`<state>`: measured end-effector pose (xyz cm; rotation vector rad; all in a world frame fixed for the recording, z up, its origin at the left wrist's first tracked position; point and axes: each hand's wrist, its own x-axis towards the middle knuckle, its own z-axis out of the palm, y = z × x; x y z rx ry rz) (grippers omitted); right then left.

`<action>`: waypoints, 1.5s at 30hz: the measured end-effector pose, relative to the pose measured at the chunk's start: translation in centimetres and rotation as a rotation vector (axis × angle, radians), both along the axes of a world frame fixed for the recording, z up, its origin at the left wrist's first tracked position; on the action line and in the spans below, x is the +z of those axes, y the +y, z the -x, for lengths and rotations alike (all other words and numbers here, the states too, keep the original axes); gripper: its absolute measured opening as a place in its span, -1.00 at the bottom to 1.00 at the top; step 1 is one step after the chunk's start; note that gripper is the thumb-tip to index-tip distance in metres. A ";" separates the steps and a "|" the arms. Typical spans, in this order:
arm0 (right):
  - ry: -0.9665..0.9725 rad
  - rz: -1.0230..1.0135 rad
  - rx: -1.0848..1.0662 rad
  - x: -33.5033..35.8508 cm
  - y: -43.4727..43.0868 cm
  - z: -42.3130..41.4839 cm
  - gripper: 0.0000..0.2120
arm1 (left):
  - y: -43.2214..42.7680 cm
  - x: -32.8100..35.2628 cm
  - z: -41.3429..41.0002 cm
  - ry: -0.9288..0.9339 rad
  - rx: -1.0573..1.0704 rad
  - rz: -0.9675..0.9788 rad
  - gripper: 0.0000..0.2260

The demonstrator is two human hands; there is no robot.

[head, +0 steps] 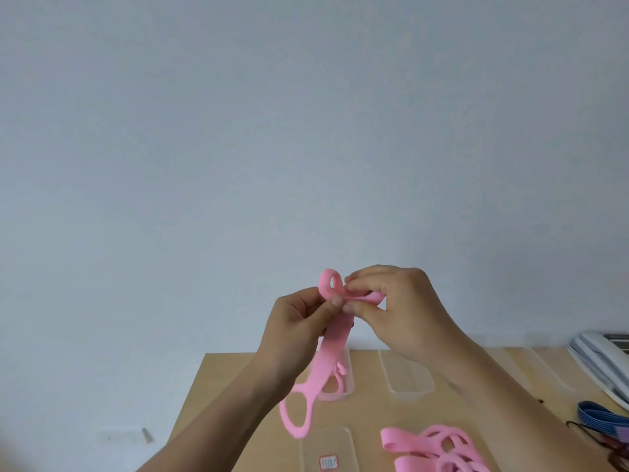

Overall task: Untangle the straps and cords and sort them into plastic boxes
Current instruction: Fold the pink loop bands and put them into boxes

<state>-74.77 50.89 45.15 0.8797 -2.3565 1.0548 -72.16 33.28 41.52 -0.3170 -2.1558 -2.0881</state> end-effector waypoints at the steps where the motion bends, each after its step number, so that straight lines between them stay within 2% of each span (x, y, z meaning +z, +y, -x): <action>1: 0.012 0.008 -0.007 -0.1 0.2 0.2 -0.97 | 0.4 0.0 0.1 -0.016 0.005 -0.004 -0.79; 4: 0.084 0.022 -0.030 -0.5 0.9 0.9 -0.94 | 1.5 0.0 0.4 -0.107 -0.026 -0.055 -0.77; 9: 0.222 0.045 -0.111 -1.9 2.1 1.9 -0.92 | 3.2 0.1 1.1 -0.228 -0.055 -0.041 -0.55; 13: 0.250 0.117 -0.155 -2.9 2.2 2.2 -0.88 | 3.7 0.3 1.9 -0.265 -0.097 -0.147 -0.50; 15: 0.230 0.110 -0.156 -3.3 2.3 2.4 -0.88 | 4.0 0.2 2.2 -0.265 -0.118 -0.211 -0.60; 18: 0.202 0.048 -0.129 -3.9 2.8 2.7 -0.84 | 4.1 -0.2 2.6 -0.235 -0.150 -0.185 -0.72; 21: 0.172 0.017 -0.084 -4.2 2.9 2.8 -0.79 | 3.6 -0.4 3.1 -0.233 -0.114 -0.178 -0.64; 23: 0.118 0.037 -0.046 -4.2 2.7 2.9 -0.77 | 3.4 -0.7 3.4 -0.221 -0.088 -0.144 -0.66; 26: -0.019 0.099 0.005 -4.0 2.4 3.2 -0.80 | 3.2 -1.1 3.5 -0.218 -0.034 -0.141 -0.75; 30: -0.174 0.244 0.033 -3.2 1.8 3.5 -0.86 | 2.5 -0.7 3.5 -0.183 -0.010 -0.114 -0.76; 33: -0.240 0.213 0.020 -2.7 1.7 3.6 -0.76 | 2.0 -0.4 3.5 -0.178 0.014 -0.107 -0.69; 34: -0.241 0.159 0.012 -2.6 1.7 3.7 -0.74 | 2.0 -0.4 3.5 -0.177 0.018 -0.105 -0.64; 36: -0.201 0.040 0.012 -2.1 1.6 3.9 -0.82 | 1.9 -0.3 3.7 -0.170 0.016 -0.085 -0.56; 38: -0.155 -0.005 0.013 -1.9 1.4 3.8 -0.85 | 1.9 -0.3 3.9 -0.169 0.016 -0.093 -0.50; 42: -0.105 0.063 -0.025 -1.8 1.0 3.3 -0.82 | 1.8 -0.9 4.0 -0.233 0.023 -0.266 -0.47; 45: -0.081 0.135 -0.049 -2.0 0.6 3.1 -0.81 | 1.2 -1.5 3.9 -0.268 -0.037 -0.286 -0.58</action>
